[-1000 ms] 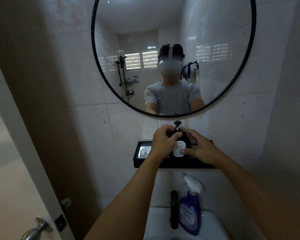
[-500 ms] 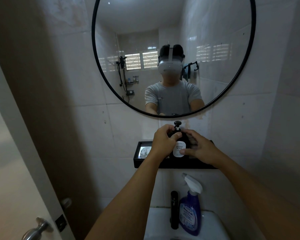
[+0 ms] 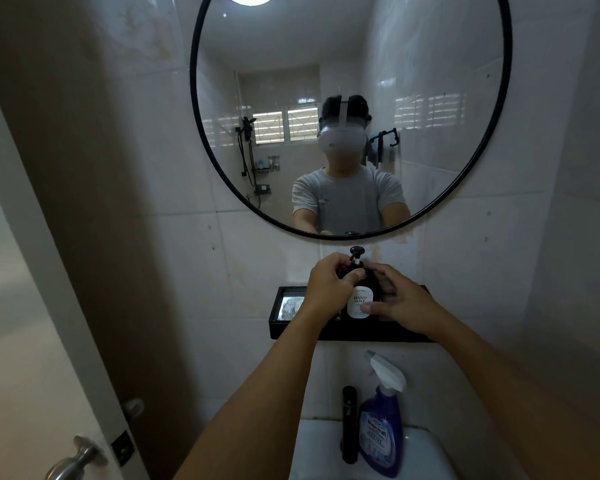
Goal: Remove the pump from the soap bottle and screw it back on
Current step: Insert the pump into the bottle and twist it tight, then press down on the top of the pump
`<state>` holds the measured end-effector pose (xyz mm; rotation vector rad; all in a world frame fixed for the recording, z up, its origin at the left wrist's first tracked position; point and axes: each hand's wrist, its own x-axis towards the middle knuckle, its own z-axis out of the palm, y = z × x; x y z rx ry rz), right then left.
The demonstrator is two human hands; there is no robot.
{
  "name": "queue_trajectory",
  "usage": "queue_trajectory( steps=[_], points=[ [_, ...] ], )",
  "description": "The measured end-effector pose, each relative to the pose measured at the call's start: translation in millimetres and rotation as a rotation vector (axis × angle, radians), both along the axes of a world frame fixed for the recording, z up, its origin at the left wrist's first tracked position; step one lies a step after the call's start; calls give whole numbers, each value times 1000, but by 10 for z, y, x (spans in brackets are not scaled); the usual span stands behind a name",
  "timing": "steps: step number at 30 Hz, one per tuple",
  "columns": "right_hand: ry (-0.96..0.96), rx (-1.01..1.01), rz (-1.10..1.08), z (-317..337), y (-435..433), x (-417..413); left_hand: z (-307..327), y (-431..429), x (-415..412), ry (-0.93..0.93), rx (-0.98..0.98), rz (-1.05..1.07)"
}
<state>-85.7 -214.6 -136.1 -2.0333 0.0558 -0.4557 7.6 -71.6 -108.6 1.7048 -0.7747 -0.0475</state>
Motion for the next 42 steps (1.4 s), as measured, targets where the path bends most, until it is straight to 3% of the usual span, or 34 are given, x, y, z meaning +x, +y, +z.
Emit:
queue_trajectory(
  steps=[9,13,22,27,32,42],
  points=[
    [2,-7,-14,10,12,-8,87,141,-14,-61,118,-40],
    [7,-5,-15,21,13,-17,516,364,64,-201,387,-129],
    [-10,-12,-29,14,47,-31,1484,254,-159,-788,868,-250],
    [0,-15,-26,27,51,-29,1487,80,-112,-879,1187,-288],
    [6,-4,-29,25,32,-24,1433,93,-50,-788,1150,-305],
    [7,19,-26,32,43,-32,1352,90,11,-799,1032,-294]
  ],
)
